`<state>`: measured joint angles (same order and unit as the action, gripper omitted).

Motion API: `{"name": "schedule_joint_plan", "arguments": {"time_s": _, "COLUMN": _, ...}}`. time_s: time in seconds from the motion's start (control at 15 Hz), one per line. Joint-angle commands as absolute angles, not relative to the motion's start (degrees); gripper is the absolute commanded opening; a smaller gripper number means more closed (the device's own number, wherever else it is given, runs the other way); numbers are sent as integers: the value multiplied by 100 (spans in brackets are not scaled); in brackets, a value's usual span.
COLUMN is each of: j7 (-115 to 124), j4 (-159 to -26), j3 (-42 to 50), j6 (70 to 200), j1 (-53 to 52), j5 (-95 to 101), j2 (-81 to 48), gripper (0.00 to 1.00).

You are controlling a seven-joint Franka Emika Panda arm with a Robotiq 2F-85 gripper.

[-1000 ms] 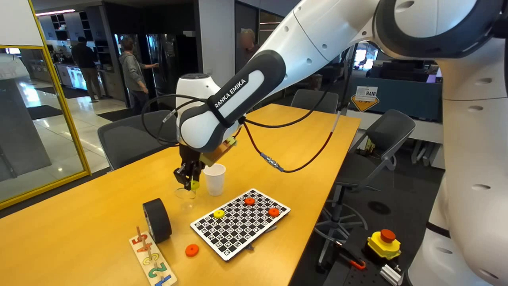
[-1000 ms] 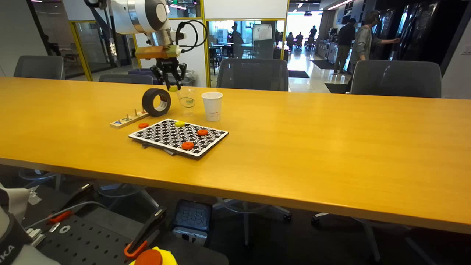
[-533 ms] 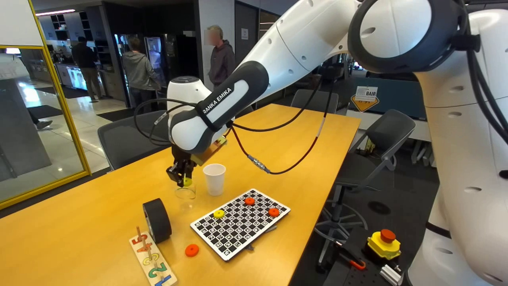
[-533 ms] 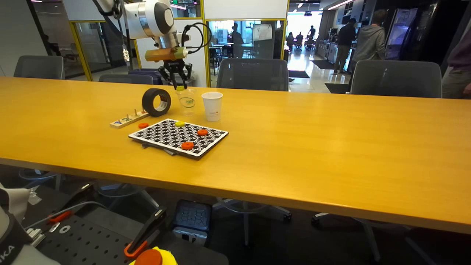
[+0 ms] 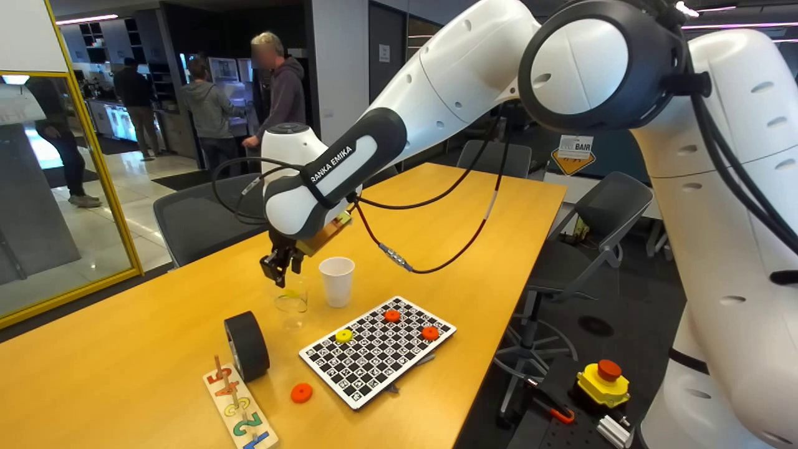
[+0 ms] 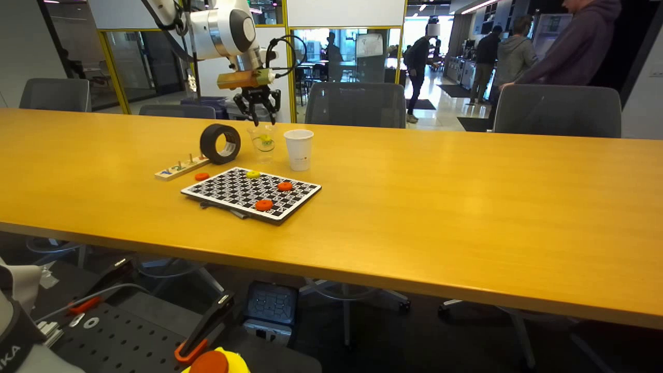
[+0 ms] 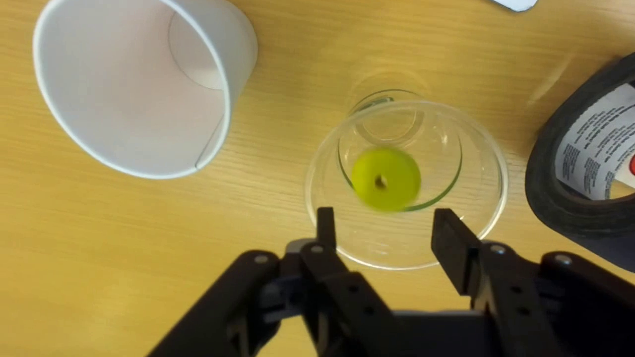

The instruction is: Divide the rings equally and put some in the clear cup and the rest in the white cup

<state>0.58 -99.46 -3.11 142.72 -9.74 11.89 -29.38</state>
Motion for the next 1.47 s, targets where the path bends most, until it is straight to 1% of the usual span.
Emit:
{"name": "schedule_joint_plan", "arguments": {"time_s": 0.0, "j7": -19, "j4": -9669, "j3": -303, "j6": 14001, "j1": -967, "j5": 1128, "j2": -3046, "gripper": 88}}
{"name": "schedule_joint_plan", "arguments": {"time_s": 0.07, "j7": -17, "j4": -9717, "j3": -311, "j6": 13942, "j1": -953, "j5": 1103, "j2": -3003, "gripper": 96}}
{"name": "schedule_joint_plan", "arguments": {"time_s": 0.13, "j7": -22, "j4": -9824, "j3": -351, "j6": 13738, "j1": -904, "j5": 991, "j2": -2893, "gripper": 99}}
{"name": "schedule_joint_plan", "arguments": {"time_s": 0.4, "j7": 32, "j4": -10438, "j3": -357, "j6": 13423, "j1": -816, "j5": 816, "j2": -2353, "gripper": 100}}
{"name": "schedule_joint_plan", "arguments": {"time_s": 0.8, "j7": -189, "j4": -11967, "j3": -666, "j6": 13513, "j1": -738, "j5": 307, "j2": -1239, "gripper": 100}}
{"name": "schedule_joint_plan", "arguments": {"time_s": 1.07, "j7": -846, "j4": -12927, "j3": -1068, "j6": 13813, "j1": -906, "j5": 207, "j2": -744, "gripper": 100}}
{"name": "schedule_joint_plan", "arguments": {"time_s": 1.4, "j7": -1038, "j4": -13704, "j3": -1490, "j6": 14203, "j1": -1384, "j5": 802, "j2": -526, "gripper": 100}}
